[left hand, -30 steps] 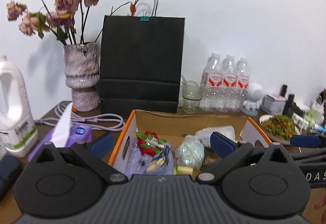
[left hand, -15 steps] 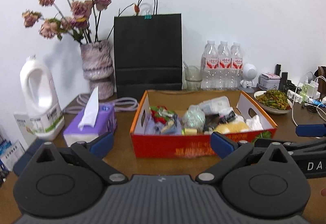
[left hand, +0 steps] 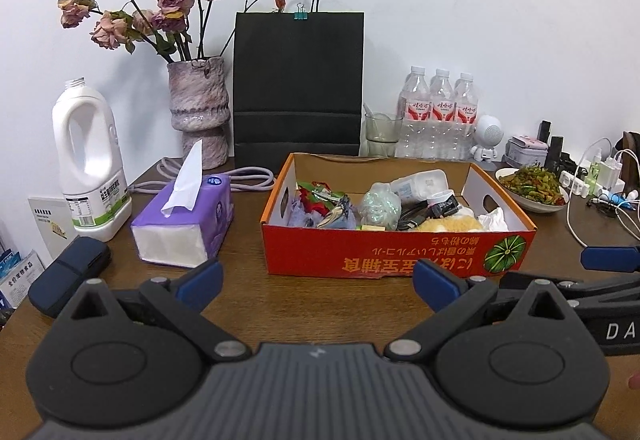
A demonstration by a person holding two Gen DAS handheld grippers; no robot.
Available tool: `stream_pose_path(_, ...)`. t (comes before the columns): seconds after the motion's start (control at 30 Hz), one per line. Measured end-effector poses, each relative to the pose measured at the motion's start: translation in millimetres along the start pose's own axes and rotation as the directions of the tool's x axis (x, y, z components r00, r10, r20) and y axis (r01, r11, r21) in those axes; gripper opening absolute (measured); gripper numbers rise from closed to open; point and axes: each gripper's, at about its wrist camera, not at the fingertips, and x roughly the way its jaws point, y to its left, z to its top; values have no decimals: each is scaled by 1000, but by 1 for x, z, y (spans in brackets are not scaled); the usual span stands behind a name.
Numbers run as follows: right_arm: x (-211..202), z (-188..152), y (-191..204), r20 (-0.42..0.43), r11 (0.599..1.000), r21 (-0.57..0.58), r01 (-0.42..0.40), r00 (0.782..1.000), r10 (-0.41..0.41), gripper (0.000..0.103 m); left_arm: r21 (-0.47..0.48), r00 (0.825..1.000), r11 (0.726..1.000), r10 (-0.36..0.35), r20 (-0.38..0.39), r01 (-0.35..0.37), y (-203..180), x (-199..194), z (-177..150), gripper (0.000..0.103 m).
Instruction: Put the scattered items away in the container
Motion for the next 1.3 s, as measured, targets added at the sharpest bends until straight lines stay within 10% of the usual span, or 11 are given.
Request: stream_pose_path(1.3, 0, -4, -6, -5, 1000, 4, -3, 1000, 3, 103, 9, 1000, 1000, -6, -9, 6, -6, 1, -3, 103)
